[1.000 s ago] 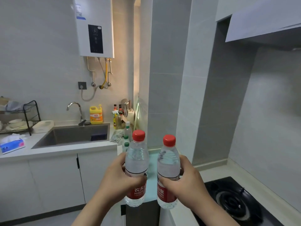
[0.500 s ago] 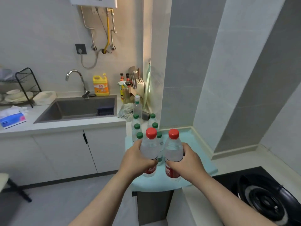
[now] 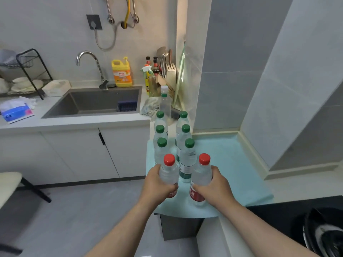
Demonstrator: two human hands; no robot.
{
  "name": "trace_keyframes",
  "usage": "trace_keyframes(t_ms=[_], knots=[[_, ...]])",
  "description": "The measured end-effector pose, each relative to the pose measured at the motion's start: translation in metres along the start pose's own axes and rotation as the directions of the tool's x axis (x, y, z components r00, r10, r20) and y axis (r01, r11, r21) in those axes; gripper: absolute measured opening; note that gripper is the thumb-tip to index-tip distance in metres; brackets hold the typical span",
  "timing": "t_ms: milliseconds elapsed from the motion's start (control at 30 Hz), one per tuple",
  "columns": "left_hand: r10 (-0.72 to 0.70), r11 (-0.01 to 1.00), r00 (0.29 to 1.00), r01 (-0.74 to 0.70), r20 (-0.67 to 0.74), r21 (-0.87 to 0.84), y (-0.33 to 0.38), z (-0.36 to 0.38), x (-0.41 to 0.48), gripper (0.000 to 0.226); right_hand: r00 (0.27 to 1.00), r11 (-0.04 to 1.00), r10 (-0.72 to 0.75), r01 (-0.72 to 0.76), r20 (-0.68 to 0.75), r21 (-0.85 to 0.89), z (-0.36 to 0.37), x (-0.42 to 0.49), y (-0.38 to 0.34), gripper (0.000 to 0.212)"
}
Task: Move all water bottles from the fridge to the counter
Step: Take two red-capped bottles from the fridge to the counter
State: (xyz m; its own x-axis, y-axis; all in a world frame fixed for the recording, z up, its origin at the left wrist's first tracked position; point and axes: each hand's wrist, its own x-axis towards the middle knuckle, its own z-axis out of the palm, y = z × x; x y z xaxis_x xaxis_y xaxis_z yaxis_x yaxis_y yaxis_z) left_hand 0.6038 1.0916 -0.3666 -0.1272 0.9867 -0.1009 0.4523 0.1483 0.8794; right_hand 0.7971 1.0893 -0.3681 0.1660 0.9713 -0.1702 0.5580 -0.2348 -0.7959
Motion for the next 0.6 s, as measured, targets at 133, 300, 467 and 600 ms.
trace_keyframes(t_ms=[133, 300, 467, 600], knots=[[-0.008, 1.0, 1.0, 0.007, 0.023, 0.015, -0.017, 0.004, 0.01, 0.031, 1.0, 1.0, 0.003, -0.003, 0.024, 0.007, 0.015, 0.014, 0.006, 0.048], [-0.043, 0.999, 0.999, 0.042, 0.031, 0.012, -0.033, 0.0, 0.025, 0.045, 0.999, 1.0, -0.013, 0.012, 0.04, 0.017, 0.025, 0.024, 0.007, 0.05], [-0.024, 1.0, 0.998, 0.024, 0.064, 0.0, -0.036, -0.004, 0.027, 0.047, 0.999, 0.999, -0.019, 0.018, 0.045, 0.029, 0.029, 0.025, 0.009, 0.053], [0.0, 1.0, 0.995, 0.002, 0.098, -0.015, -0.039, -0.005, 0.027, 0.048, 0.998, 0.999, -0.029, 0.028, 0.062, 0.016, 0.03, 0.021, 0.01, 0.054]])
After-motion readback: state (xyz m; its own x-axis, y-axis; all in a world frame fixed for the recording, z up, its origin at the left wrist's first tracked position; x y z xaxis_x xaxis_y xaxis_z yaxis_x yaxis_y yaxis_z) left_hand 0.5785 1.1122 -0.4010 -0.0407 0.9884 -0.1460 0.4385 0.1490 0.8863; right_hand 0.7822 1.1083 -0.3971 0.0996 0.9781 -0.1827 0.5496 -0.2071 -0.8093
